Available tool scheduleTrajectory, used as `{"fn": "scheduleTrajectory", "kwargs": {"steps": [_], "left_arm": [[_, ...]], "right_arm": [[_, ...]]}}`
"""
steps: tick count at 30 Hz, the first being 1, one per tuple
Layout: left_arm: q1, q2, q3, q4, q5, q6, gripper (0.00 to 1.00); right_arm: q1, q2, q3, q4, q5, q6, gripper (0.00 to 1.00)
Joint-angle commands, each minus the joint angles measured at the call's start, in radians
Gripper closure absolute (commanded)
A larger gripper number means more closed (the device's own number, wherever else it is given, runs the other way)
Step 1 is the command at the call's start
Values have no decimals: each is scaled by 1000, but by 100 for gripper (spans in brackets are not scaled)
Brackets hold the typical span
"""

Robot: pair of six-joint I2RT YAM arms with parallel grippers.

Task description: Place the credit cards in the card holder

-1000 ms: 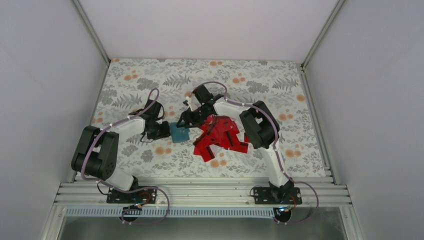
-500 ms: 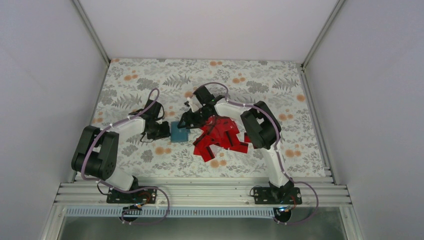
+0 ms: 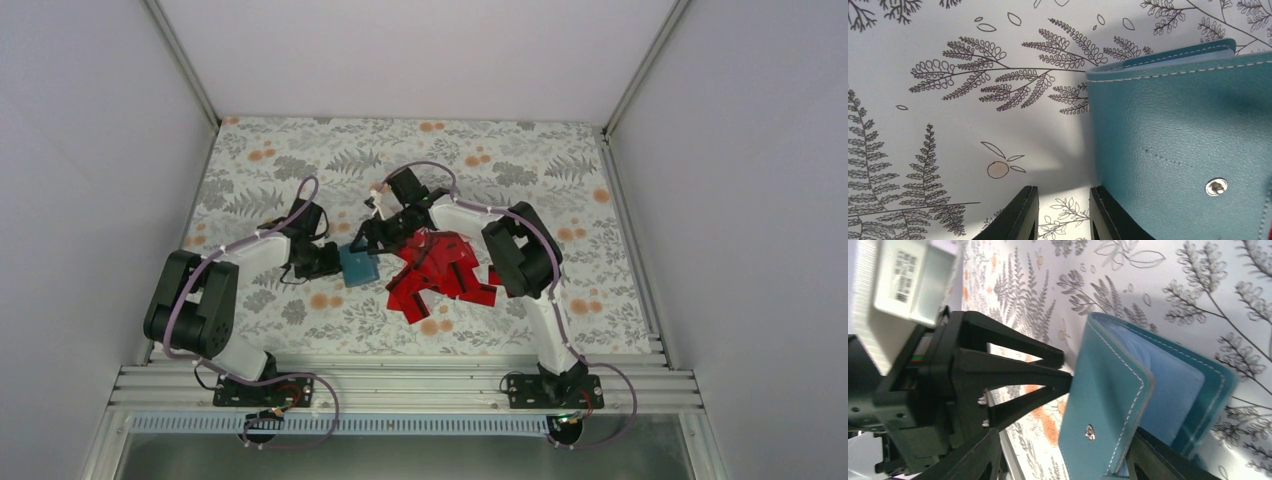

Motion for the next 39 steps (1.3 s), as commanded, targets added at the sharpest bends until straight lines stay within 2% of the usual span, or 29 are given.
{"fn": "scheduleTrajectory", "kwargs": {"steps": [1,8,21,27,39], "left_arm": [[-1,24,22,27,30,21,73],[1,1,56,-25,25,18,73],[34,-230,104,-264,-84,-15,72],[37,-332,61,-273,-93,-13,61],[131,-425,36,-316,-60,-21,60]], "right_arm": [[11,-8,53,-10,-68,-23,37],[21,-32,69,-36,-92,-38,37],[66,-8,96,47,-133,55,37],[91,27,136,59,-146,82,37],[141,124,232,46,-162,101,37]]}}
